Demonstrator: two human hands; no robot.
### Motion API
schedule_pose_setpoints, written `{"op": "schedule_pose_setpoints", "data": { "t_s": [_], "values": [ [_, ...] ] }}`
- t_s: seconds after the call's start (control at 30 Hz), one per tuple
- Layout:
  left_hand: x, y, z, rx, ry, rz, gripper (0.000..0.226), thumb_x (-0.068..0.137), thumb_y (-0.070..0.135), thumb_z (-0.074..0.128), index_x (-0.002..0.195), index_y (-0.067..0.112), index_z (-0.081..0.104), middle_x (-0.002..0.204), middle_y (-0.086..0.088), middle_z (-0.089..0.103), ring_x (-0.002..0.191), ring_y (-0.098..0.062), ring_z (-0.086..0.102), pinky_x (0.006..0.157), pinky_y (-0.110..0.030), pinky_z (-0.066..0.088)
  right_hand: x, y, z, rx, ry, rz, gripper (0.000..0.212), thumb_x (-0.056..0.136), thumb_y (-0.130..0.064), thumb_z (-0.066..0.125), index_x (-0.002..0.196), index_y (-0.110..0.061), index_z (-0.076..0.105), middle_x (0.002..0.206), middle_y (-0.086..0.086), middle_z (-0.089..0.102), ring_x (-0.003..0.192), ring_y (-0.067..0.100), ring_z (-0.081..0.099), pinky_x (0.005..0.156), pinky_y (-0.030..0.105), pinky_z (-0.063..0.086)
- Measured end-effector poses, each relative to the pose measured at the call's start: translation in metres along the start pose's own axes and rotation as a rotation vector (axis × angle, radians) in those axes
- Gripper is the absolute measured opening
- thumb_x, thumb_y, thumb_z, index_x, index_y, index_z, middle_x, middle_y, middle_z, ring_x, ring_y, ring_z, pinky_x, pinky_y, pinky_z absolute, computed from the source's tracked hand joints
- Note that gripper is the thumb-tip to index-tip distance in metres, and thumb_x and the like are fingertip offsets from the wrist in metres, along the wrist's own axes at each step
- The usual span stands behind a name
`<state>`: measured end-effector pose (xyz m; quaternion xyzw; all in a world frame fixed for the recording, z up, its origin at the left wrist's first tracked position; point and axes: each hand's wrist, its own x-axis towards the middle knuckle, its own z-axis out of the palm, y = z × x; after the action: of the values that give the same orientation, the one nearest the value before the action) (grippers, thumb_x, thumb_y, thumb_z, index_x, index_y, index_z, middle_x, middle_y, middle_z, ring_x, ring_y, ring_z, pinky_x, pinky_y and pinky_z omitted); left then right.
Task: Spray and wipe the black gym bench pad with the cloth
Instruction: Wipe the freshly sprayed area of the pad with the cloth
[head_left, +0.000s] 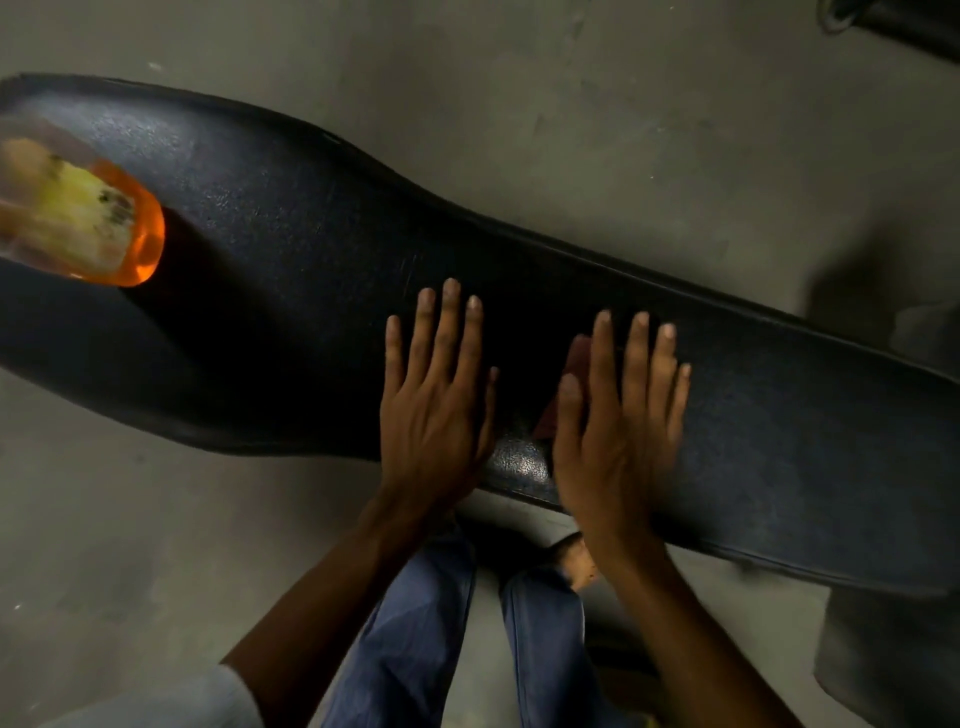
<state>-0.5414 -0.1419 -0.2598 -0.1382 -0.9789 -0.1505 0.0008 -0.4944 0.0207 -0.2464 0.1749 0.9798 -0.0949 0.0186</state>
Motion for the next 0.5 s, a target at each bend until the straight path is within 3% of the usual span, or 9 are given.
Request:
{"op": "schedule_pose_setpoints", "data": {
  "t_s": [0.1, 0.27, 0.5],
  "values": [
    [0.001, -0.002, 0.002, 0.010, 0.004, 0.000, 0.064, 0.111, 0.039, 0.031, 0.167, 0.007, 0.027, 0.177, -0.016, 0.018, 0.166, -0.033, 0.013, 0.135, -0.057, 0.008, -0.020, -0.021, 0.007, 0.002, -0.059, -0.114, 0.061, 0.115, -0.046, 0.026, 0.172, -0.027, 0.018, 0.181, 0.008, 0.012, 0.169, 0.030, 0.004, 0.134, 0.059, 0.013],
    [0.002, 0.003, 0.001, -0.065, 0.029, -0.033, 0.062, 0.109, 0.034, 0.037, 0.165, 0.007, 0.034, 0.175, -0.017, 0.023, 0.165, -0.034, 0.016, 0.134, -0.057, 0.006, 0.037, -0.020, 0.006, 0.102, -0.008, -0.244, 0.056, 0.115, -0.045, 0.027, 0.169, -0.029, 0.031, 0.179, 0.008, 0.023, 0.168, 0.029, 0.014, 0.135, 0.054, 0.014],
    [0.005, 0.048, 0.012, -0.057, -0.035, 0.091, 0.065, 0.108, 0.035, 0.040, 0.166, 0.007, 0.030, 0.177, -0.017, 0.017, 0.166, -0.033, 0.011, 0.134, -0.059, 0.006, 0.030, 0.073, -0.014, 0.038, 0.010, 0.139, 0.058, 0.116, -0.045, 0.023, 0.172, -0.030, 0.018, 0.181, 0.006, 0.015, 0.169, 0.028, 0.004, 0.135, 0.057, 0.012]
  ]
}}
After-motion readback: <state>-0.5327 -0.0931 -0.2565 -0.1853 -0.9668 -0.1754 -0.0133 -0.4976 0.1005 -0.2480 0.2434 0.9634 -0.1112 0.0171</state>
